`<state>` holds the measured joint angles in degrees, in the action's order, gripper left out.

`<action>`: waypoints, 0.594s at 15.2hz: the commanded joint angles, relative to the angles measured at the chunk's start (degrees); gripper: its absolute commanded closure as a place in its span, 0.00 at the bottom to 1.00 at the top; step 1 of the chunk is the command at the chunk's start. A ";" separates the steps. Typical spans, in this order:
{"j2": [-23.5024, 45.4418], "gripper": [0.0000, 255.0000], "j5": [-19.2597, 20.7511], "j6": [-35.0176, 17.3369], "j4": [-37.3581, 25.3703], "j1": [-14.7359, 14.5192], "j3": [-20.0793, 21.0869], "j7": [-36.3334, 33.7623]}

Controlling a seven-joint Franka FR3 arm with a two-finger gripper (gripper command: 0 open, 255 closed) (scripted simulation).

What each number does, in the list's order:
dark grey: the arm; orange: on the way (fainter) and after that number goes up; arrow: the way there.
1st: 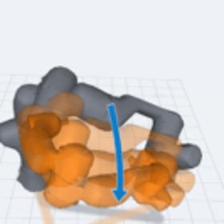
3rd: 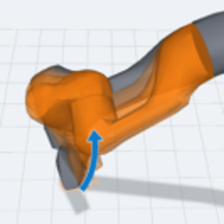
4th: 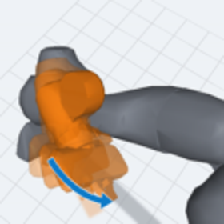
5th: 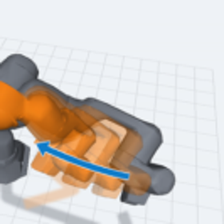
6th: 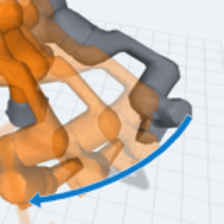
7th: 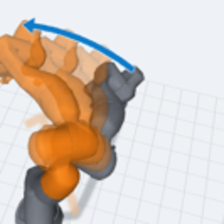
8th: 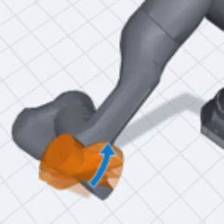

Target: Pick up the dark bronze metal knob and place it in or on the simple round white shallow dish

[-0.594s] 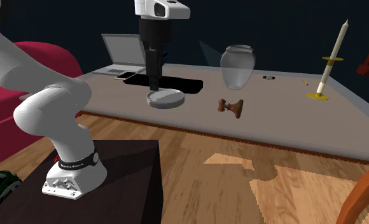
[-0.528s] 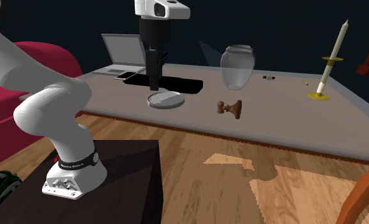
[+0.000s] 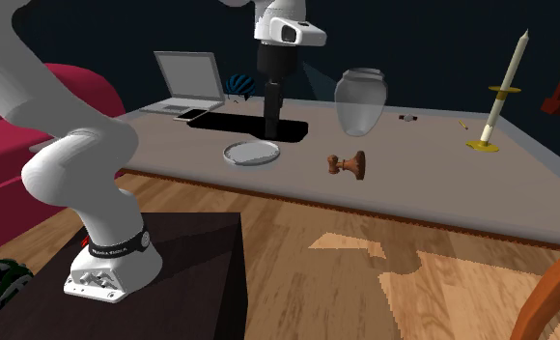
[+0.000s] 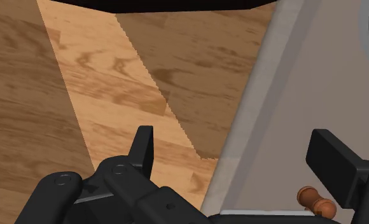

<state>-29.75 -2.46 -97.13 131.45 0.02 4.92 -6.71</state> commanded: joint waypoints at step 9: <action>23.04 0.00 3.11 -4.63 -15.54 -0.98 7.97 -15.35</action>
<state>-9.35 0.09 -101.58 117.96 -0.72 12.05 -20.12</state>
